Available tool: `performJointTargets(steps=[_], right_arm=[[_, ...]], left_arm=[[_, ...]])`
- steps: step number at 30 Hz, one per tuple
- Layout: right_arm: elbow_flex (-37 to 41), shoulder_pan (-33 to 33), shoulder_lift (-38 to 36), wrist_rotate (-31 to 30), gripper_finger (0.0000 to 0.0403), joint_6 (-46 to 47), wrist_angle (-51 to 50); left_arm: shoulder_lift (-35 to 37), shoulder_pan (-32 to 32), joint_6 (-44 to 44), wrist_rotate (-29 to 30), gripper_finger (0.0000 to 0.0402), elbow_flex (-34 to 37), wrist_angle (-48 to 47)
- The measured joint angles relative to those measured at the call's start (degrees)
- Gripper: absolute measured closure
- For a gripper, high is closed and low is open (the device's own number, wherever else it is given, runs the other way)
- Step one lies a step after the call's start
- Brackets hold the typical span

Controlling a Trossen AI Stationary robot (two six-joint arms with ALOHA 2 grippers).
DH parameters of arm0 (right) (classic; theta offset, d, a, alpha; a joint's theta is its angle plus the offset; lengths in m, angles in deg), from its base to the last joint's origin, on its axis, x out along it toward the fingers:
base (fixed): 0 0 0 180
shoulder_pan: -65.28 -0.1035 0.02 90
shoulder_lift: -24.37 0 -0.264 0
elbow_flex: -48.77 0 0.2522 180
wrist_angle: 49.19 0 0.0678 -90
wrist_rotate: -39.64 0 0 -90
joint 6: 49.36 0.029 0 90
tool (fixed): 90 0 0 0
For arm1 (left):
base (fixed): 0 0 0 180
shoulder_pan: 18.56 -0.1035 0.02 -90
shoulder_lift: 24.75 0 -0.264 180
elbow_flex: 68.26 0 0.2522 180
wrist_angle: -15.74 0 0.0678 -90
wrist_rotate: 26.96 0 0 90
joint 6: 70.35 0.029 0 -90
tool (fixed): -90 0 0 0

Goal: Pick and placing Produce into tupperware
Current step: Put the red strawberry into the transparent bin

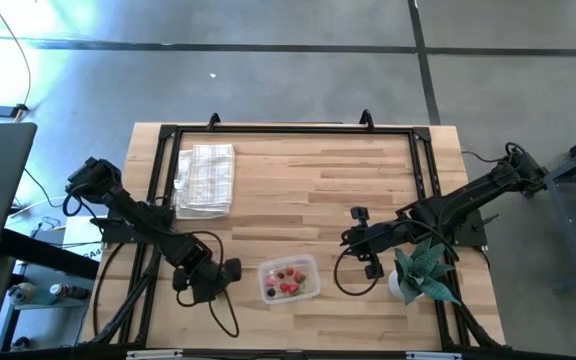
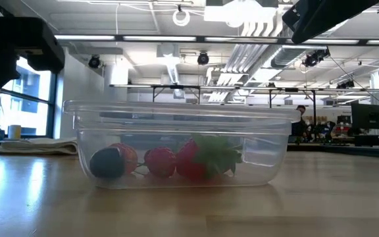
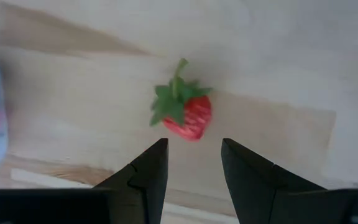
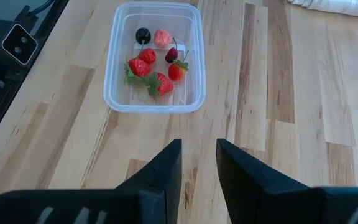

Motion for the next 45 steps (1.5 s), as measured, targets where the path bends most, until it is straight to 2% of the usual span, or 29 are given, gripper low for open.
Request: performJointTargets(steps=[10,27,38,45], right_arm=[[0.00,0.00,0.02,0.00,0.0313,0.00,-0.07],[0.00,0.00,0.01,0.01,0.0313,-0.01,0.00],[0.00,0.00,0.02,0.01,0.0313,-0.01,0.00],[0.00,0.00,0.02,0.00,0.0313,-0.01,0.00]], left_arm=[[-4.84,0.00,-1.07,-1.18,0.0263,-0.15,1.86],[-7.68,0.00,-3.58,-2.26,0.0262,-0.21,4.17],[-8.85,-0.07,-3.55,-2.68,0.0194,-0.34,5.28],[-8.98,-0.07,-4.80,-4.94,0.0192,-0.24,6.20]])
